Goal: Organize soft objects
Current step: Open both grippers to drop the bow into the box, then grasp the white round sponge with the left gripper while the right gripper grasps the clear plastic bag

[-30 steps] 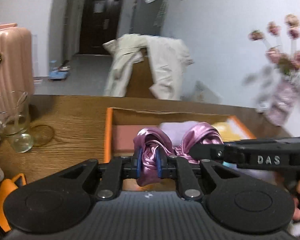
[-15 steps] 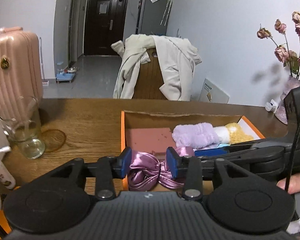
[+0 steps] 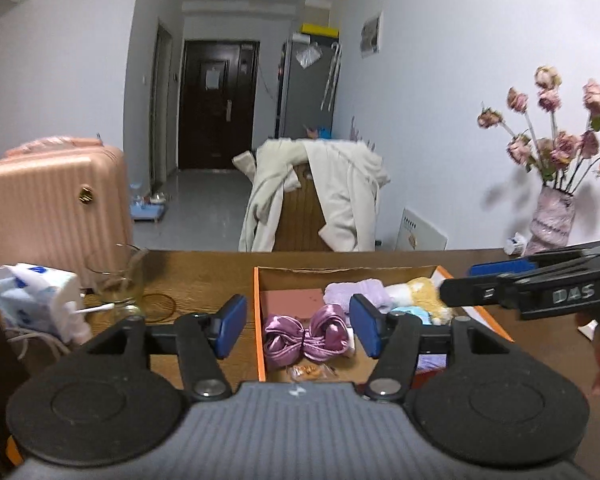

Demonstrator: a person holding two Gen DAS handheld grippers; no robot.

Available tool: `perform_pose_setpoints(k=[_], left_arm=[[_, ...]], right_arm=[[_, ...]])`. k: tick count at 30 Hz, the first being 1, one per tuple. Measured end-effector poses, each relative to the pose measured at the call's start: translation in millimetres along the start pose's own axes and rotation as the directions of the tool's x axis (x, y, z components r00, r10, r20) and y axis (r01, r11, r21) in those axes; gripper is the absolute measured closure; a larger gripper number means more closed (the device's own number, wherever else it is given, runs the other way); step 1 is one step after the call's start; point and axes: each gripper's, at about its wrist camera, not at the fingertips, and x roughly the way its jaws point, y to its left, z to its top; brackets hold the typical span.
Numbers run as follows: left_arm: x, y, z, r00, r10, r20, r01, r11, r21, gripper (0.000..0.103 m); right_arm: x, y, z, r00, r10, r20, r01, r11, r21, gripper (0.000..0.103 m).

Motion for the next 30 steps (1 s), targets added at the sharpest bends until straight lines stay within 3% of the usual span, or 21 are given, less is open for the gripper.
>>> perform_pose_setpoints(k=[9,13,18,24,27,30], left_arm=[[-101.3,-28.1,-48.2,0.993,0.018,0.112,-0.019,1.0,0.011,0.024],[-134.5,-39.9,-84.3,0.989,0.068,0.129,-0.07,0.998,0.008,0.02],[-172.3,-48.8,-131.5,0.99,0.082,0.117,-0.079,0.996,-0.037,0.014],[-204.2,-56.2,-171.1,0.991,0.101,0.086,-0.096,0.993,-0.07,0.008],[-206.9,-65.4,-180.3,0.992,0.108,0.072,-0.106,0.994,-0.036,0.008],[-203.9,-74.0,-181.5,0.991,0.115,0.071,-0.115,0.993,-0.009,0.008]], right_arm=[[-117.3,34.0,-65.5,0.989,-0.008,0.151,0.015,0.999,-0.043,0.028],[-155.7,49.8,-107.6,0.98,-0.022,0.199,0.033,0.998,-0.055,0.022],[-190.6,72.2,-170.0,0.967,-0.06,0.249,0.087,0.991,-0.1,0.016],[-201.4,85.4,-232.5,0.978,-0.077,0.195,0.097,0.99,-0.099,0.014],[-202.1,80.7,-246.5,0.983,-0.056,0.173,0.068,0.996,-0.065,0.014],[-201.2,72.9,-252.0,0.982,-0.082,0.167,0.09,0.995,-0.038,0.014]])
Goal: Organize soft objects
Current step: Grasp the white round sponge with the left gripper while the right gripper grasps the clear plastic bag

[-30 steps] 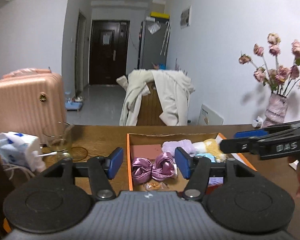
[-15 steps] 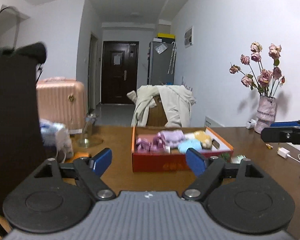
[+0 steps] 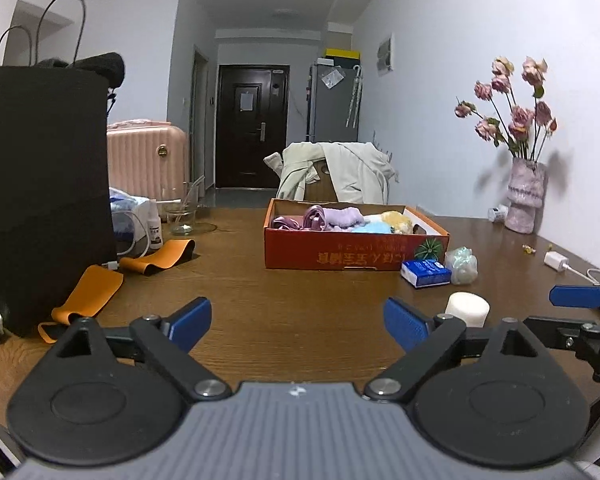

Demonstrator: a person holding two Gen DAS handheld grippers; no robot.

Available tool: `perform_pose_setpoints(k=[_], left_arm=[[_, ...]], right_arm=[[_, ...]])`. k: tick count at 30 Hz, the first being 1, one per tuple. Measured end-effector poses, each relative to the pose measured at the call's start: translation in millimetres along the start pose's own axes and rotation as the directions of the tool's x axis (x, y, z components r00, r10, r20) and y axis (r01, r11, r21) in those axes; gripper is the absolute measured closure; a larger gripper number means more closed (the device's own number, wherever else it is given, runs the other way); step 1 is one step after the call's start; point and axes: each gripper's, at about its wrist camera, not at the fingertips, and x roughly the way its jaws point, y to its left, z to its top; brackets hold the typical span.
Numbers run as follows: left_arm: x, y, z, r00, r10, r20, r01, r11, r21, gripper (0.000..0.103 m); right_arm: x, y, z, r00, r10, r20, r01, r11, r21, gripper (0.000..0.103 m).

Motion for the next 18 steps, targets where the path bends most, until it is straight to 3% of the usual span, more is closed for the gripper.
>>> perform_pose_setpoints(k=[10,15,18], left_arm=[[28.4,-14.0,1.1,0.999,0.003,-0.047,-0.003,1.0,0.011,0.008],[51.6,-20.4,2.4,0.997,0.005,-0.081,-0.003,1.0,0.019,0.008],[67.3,-24.2,3.2,0.995,0.006,-0.104,-0.003,1.0,0.022,0.008]], right_arm=[[28.2,-39.2,-10.0,0.997,-0.06,-0.057,0.065,0.994,0.093,0.016],[50.9,-70.8,-12.3,0.994,-0.059,-0.09,0.076,0.978,0.196,0.017],[68.6,-85.9,-12.4,0.991,-0.059,-0.123,0.088,0.967,0.241,0.027]])
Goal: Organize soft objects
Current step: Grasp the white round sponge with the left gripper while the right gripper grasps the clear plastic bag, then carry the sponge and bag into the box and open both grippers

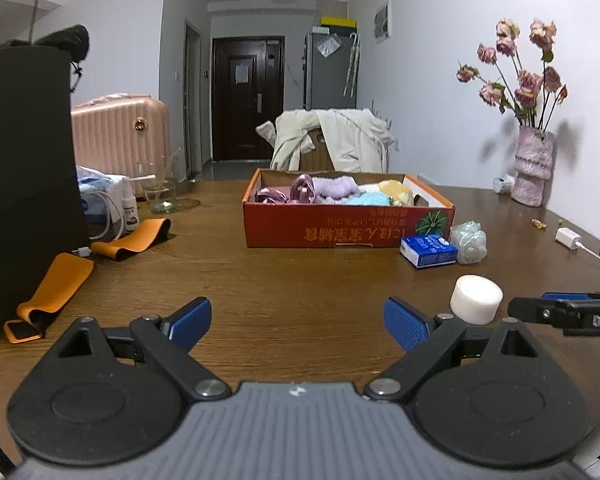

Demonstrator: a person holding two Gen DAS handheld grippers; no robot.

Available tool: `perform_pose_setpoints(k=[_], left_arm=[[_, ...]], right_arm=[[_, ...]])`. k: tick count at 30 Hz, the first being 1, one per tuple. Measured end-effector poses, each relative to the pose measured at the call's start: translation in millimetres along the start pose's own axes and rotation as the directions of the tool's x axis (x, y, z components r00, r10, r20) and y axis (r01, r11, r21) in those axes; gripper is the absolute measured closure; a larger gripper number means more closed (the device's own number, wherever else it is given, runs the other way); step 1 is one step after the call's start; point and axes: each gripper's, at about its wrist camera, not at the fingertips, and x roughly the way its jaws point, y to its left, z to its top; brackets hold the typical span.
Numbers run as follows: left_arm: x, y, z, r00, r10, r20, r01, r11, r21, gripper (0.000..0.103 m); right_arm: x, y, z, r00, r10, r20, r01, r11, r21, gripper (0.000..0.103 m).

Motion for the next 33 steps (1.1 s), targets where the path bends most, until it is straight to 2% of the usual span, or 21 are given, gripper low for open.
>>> perform_pose_setpoints(k=[3,8,9,10,11,12,13,15,16,19,22,24,27,29,30,31,33], left_arm=[[15.9,-3.4,2.8,1.0,-0.007,-0.021,0.007,1.0,-0.001,0.008],[45.9,-12.8,9.1,0.997,-0.043,-0.059,0.043,0.999,-0.002,0.008],[52.0,-16.2,10.4,0.996,-0.055,-0.066,0.056,0.998,0.002,0.008],[57.6,-19.3,11.4,0.995,-0.067,-0.072,0.068,0.998,0.007,0.008],[63.1,-22.8,12.3,0.994,-0.078,-0.077,0.079,0.997,0.013,0.008],[69.0,-26.4,13.4,0.993,-0.089,-0.082,0.091,0.996,0.02,0.008],[75.1,-30.1,14.6,0.991,-0.099,-0.088,0.102,0.995,0.024,0.008],[86.9,-38.0,17.3,0.986,-0.133,-0.099,0.137,0.99,0.029,0.008],[92.4,-42.6,18.6,0.982,-0.157,-0.105,0.161,0.986,0.031,0.008],[114.8,-64.8,25.6,0.954,-0.267,-0.135,0.273,0.961,0.036,0.008],[139.0,-95.4,27.9,0.922,-0.351,-0.166,0.364,0.93,0.054,0.008],[155.2,-113.9,24.8,0.912,-0.361,-0.196,0.381,0.921,0.076,0.008],[169.7,-128.0,19.4,0.906,-0.358,-0.224,0.384,0.919,0.085,0.009],[175.0,-129.4,17.2,0.904,-0.359,-0.232,0.386,0.919,0.085,0.026],[178.0,-129.5,16.8,0.902,-0.355,-0.245,0.385,0.919,0.085,0.044],[180.4,-128.3,16.7,0.898,-0.36,-0.255,0.39,0.917,0.08,0.045],[181.1,-124.0,17.2,0.896,-0.369,-0.248,0.394,0.917,0.06,0.047]], right_arm=[[18.4,-11.7,5.1,1.0,0.012,-0.017,-0.011,0.999,0.038,0.034],[47.8,-26.6,12.5,0.997,0.052,-0.051,-0.045,0.99,0.134,0.054],[54.3,-27.7,13.4,0.991,0.117,-0.06,-0.107,0.983,0.146,0.056],[59.6,-29.0,14.8,0.973,0.221,-0.062,-0.208,0.964,0.167,0.057],[62.2,-30.6,17.4,0.955,0.292,-0.05,-0.278,0.942,0.186,0.058],[61.2,-31.6,21.3,0.952,0.304,-0.03,-0.293,0.938,0.185,0.059],[58.0,-33.2,26.7,0.963,0.268,-0.001,-0.264,0.95,0.165,0.058],[55.2,-41.0,38.6,0.99,0.14,0.033,-0.143,0.982,0.126,0.054],[56.9,-46.9,45.4,0.997,0.071,0.038,-0.075,0.991,0.109,0.049],[72.7,-63.9,66.2,0.996,-0.075,0.038,0.072,0.995,0.065,0.044],[101.9,-79.2,83.9,0.991,-0.135,0.009,0.133,0.988,0.073,0.024],[119.8,-84.7,90.8,0.991,-0.13,-0.006,0.131,0.989,0.075,0.025],[145.6,-91.9,93.6,0.988,-0.145,-0.048,0.149,0.984,0.094,0.028],[157.1,-94.0,93.1,0.985,-0.162,-0.058,0.167,0.98,0.112,0.038],[162.8,-97.0,93.0,0.985,-0.16,-0.061,0.166,0.979,0.12,0.042],[163.8,-100.5,91.2,0.988,-0.146,-0.056,0.153,0.978,0.14,0.052],[159.3,-108.5,88.8,0.992,-0.118,-0.05,0.126,0.976,0.18,0.059]])
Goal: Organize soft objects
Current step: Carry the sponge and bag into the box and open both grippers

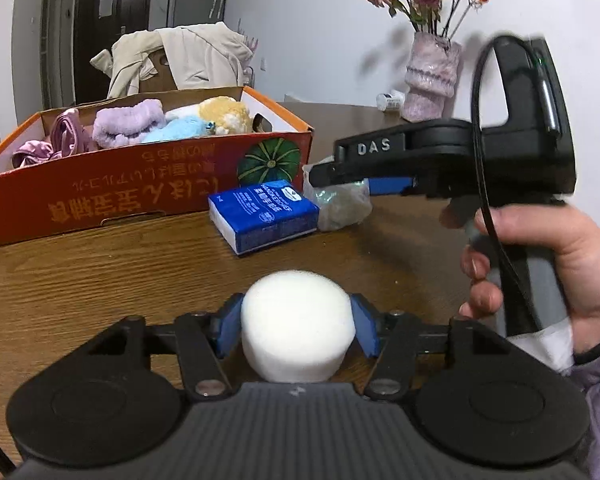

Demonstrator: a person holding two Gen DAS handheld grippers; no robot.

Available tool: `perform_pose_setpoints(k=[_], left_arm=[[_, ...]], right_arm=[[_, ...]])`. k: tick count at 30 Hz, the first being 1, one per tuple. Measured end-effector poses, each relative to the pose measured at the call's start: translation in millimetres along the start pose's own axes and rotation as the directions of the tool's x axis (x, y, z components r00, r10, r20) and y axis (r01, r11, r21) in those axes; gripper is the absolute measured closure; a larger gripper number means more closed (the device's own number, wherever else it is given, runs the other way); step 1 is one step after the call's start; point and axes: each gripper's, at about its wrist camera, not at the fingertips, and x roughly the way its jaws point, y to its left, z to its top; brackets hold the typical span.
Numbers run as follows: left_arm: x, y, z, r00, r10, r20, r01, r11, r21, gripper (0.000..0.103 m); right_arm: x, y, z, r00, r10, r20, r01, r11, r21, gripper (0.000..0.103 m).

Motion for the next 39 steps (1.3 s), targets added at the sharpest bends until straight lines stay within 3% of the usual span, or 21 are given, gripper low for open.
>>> perform_pose_setpoints(k=[2,6,11,18,26,31,39], left_arm=[[-3.0,1.6,0.5,1.0,0.004,0.003,-0.004,1.0,-0.013,0.048],[-26.5,5.4,-0.3,0.998,0.031,0.045,-0.031,0.999,-0.013,0.049],[-77.9,23.1,-12.8,0.989,0.111,0.102,-0.107,0.993,-0.049,0.048],[-144.3,45.4,-31.4,0.963,0.208,0.169,-0.189,0.974,-0.123,0.048],[-186.7,60.9,-46.6,0.945,0.24,0.22,-0.208,0.965,-0.162,0.047],[-188.3,79.4,-37.1,0.945,0.224,0.24,-0.181,0.965,-0.189,0.047],[-153.7,133.3,51.7,0.932,0.173,0.317,-0.129,0.98,-0.153,0.047]], right_arm=[[-5.7,-3.7,-0.9,1.0,-0.001,0.015,0.0,1.0,0.015,0.064],[-36.5,-4.2,-7.0,0.997,-0.026,0.066,0.025,1.0,0.015,0.065],[-91.4,17.7,-43.7,0.998,-0.011,0.068,0.013,0.999,-0.036,0.065],[-136.7,79.6,-97.8,0.993,0.118,-0.011,-0.119,0.981,-0.154,0.065],[-147.2,124.9,-114.9,0.983,0.182,-0.037,-0.186,0.962,-0.202,0.065],[-145.4,137.7,-97.2,0.977,0.211,-0.023,-0.211,0.953,-0.22,0.065],[-93.0,155.0,1.1,0.97,0.239,0.052,-0.22,0.946,-0.237,0.064]])
